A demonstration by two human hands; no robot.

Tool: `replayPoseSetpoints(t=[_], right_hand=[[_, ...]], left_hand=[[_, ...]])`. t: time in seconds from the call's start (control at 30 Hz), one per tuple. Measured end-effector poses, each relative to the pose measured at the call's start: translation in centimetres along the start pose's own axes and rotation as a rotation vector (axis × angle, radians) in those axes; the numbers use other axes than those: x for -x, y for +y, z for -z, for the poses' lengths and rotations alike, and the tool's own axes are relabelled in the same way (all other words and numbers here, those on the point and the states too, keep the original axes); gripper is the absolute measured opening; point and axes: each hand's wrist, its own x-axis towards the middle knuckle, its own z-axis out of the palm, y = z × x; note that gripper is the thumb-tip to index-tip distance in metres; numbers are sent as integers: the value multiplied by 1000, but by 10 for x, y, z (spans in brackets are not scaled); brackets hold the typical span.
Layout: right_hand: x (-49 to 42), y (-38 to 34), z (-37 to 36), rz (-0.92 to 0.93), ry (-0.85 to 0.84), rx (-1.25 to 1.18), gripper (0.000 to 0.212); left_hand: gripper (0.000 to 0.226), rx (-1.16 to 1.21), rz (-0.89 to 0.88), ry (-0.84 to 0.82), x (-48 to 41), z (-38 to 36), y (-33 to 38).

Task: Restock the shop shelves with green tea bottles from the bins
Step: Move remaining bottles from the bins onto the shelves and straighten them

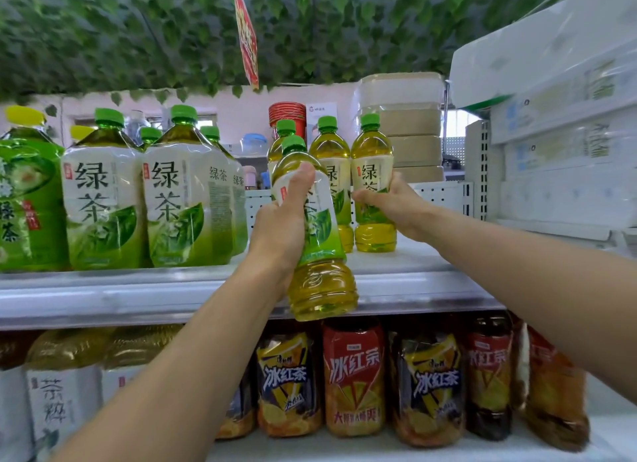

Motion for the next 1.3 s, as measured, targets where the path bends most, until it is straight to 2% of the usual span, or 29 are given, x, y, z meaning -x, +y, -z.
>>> replayPoseSetpoints(t=[0.1,0.17,0.23,0.3,0.33,0.4,0.47,0.5,0.57,0.67,0.73,0.8,0.87,0.93,1.0,1.13,1.3], right_hand=[[4,-3,-2,-33,-22,24,65],[13,-10,-5,-66,-5,129,67],[30,-22,-6,-51,171,251,74],[63,-41,-8,108,333,218,73],[84,-51,-10,218,296,193,69],[123,-64,-15,352,10,284,56],[149,-70,-22,317,-258,371,29],[154,-70,-24,326,-312,368,18],[152,-68,-23,387,-258,346,22],[147,-64,-9,391,-75,337,40],[141,-58,8,353,36,338,48],[132,-52,27,294,114,348,48],[122,-46,46,215,160,348,39],[111,-40,61,150,167,366,31],[101,-31,71,91,162,395,26],[87,-16,78,-61,121,434,38],[74,-6,78,-181,104,383,44]], left_hand=[[78,-5,-1,7,2,-1,1],[69,-5,-6,12,4,-1,2],[64,8,-5,8,7,-1,3],[65,30,-4,21,10,0,5],[67,46,-22,36,11,0,7],[73,92,-119,91,16,-4,11],[81,139,-261,169,21,-12,17],[77,177,-332,184,22,-17,21],[62,210,-453,114,23,-26,29],[65,-1,-531,-77,12,-31,40],[71,-146,-508,-86,1,-27,42],[79,-279,-422,29,-17,-16,36],[80,-469,-278,131,-30,-4,23],[80,-605,-136,107,-39,6,6],[91,-675,-44,49,-43,10,-6],[108,-746,-13,-33,-51,13,-12],[98,-724,-40,-43,-58,18,-15]])
